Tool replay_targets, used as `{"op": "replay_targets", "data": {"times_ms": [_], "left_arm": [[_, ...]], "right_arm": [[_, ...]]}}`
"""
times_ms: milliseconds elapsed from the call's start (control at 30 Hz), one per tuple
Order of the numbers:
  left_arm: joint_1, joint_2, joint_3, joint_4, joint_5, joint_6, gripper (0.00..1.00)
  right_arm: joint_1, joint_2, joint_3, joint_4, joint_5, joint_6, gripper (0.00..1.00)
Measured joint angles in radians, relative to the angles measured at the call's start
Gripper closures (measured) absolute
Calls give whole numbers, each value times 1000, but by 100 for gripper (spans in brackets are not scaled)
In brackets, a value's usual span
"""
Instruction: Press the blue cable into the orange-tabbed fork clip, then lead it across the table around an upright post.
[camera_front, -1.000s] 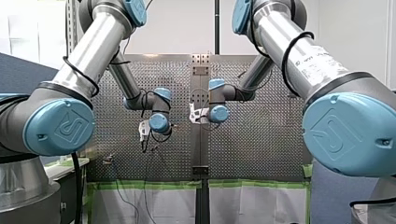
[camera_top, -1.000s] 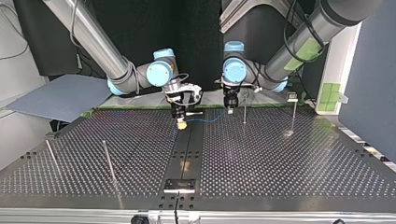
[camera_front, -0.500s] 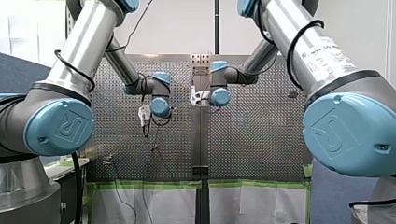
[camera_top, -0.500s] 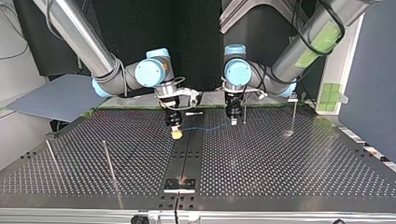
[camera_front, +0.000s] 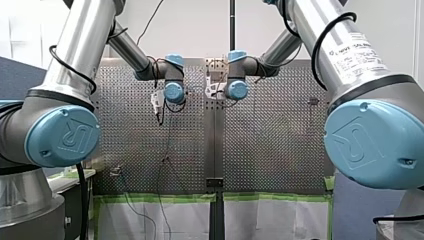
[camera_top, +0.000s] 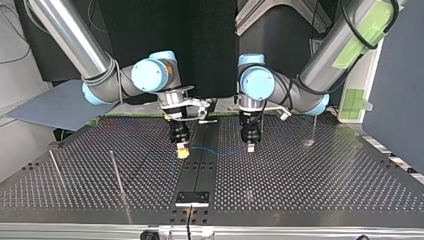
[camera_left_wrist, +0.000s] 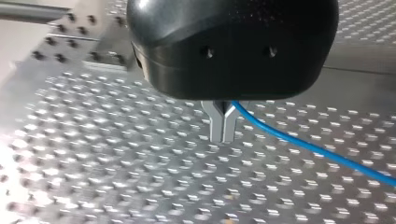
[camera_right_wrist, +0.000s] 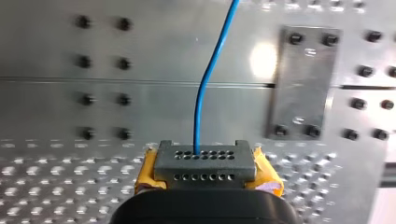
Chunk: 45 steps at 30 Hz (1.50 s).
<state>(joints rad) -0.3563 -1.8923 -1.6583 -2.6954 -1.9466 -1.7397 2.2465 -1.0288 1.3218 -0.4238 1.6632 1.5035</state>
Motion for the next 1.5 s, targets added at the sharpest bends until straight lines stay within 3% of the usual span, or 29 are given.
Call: {"op": "replay_targets", "data": {"times_ms": [500, 1100, 1300, 1500], "left_arm": [[-17, 105, 130, -84, 0, 10, 100], [-22, 102, 166, -101, 9, 25, 100], [-28, 98, 208, -140, 27, 26, 100], [-48, 54, 263, -195, 38, 53, 100]], "right_arm": [[-4, -29, -60, 35, -2, 6, 100], [-38, -98, -94, 65, -2, 37, 100], [-54, -123, -94, 79, -2, 48, 100], [-71, -134, -95, 101, -1, 58, 100]]}}
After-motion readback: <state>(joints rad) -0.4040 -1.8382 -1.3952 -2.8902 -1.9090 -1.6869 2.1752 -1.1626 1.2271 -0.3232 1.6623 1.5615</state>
